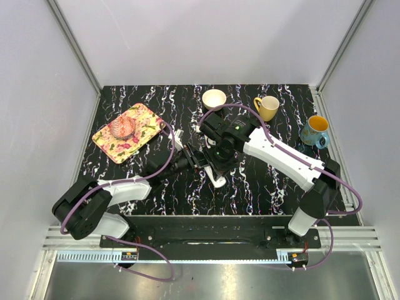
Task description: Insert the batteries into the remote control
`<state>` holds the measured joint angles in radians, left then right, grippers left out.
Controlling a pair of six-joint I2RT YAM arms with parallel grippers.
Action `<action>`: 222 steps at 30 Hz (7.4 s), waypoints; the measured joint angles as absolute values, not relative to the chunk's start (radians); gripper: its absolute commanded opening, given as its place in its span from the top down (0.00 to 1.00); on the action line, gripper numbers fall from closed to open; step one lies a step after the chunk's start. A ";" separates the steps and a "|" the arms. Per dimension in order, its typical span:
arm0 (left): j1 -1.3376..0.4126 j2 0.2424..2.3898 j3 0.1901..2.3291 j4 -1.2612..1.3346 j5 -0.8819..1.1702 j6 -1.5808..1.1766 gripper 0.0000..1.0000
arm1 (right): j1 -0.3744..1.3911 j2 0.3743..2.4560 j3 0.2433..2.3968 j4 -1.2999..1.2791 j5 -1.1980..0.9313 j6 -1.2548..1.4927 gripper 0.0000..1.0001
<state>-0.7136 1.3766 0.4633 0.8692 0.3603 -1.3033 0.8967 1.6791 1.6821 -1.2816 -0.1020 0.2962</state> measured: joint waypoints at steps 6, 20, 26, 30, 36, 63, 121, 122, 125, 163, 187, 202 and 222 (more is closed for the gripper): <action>-0.720 1.378 0.462 0.871 0.352 -1.310 1.00 | 0.892 1.679 1.683 -1.281 -0.102 0.297 0.91; -0.725 1.404 0.449 0.922 0.333 -1.356 1.00 | 0.886 1.674 1.681 -1.280 -0.097 0.303 0.72; -0.727 1.404 0.449 0.922 0.331 -1.358 1.00 | 0.884 1.665 1.676 -1.277 -0.099 0.304 0.65; -0.729 1.398 0.449 0.912 0.324 -1.347 1.00 | 0.883 1.664 1.672 -1.272 -0.103 0.307 0.58; -0.733 1.382 0.450 0.887 0.308 -1.326 1.00 | 0.878 1.657 1.660 -1.253 -0.119 0.318 0.50; -0.755 1.369 0.459 0.892 0.334 -1.337 1.00 | 0.858 1.627 1.669 -1.225 -0.044 0.332 0.20; -0.619 1.369 0.391 1.153 0.545 -1.474 1.00 | 0.654 1.196 0.825 -0.085 -0.730 0.749 0.86; -0.618 1.369 0.391 1.153 0.546 -1.473 1.00 | 0.654 1.196 0.822 -0.079 -0.732 0.753 0.71; -0.619 1.369 0.390 1.154 0.546 -1.473 1.00 | 0.653 1.196 0.818 -0.071 -0.739 0.766 0.46; -0.478 0.935 0.396 0.571 0.302 -1.230 0.01 | 0.656 1.194 1.144 -0.631 -0.232 0.592 1.00; -0.488 0.579 0.478 -0.258 -0.043 -0.889 0.05 | 0.633 2.041 1.372 -0.989 0.801 0.512 1.00; -0.494 0.586 0.478 -0.283 -0.056 -0.883 0.06 | 0.629 2.069 1.377 -0.984 0.758 0.415 0.37; -0.496 0.611 0.476 -0.282 -0.046 -0.882 0.02 | 0.704 1.929 1.346 -0.966 0.497 0.430 0.23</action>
<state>-0.4957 0.6109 0.4755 -0.2817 -0.0463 -0.8818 0.7044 1.9285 1.3457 -0.9661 0.4969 0.4305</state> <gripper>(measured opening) 0.966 0.744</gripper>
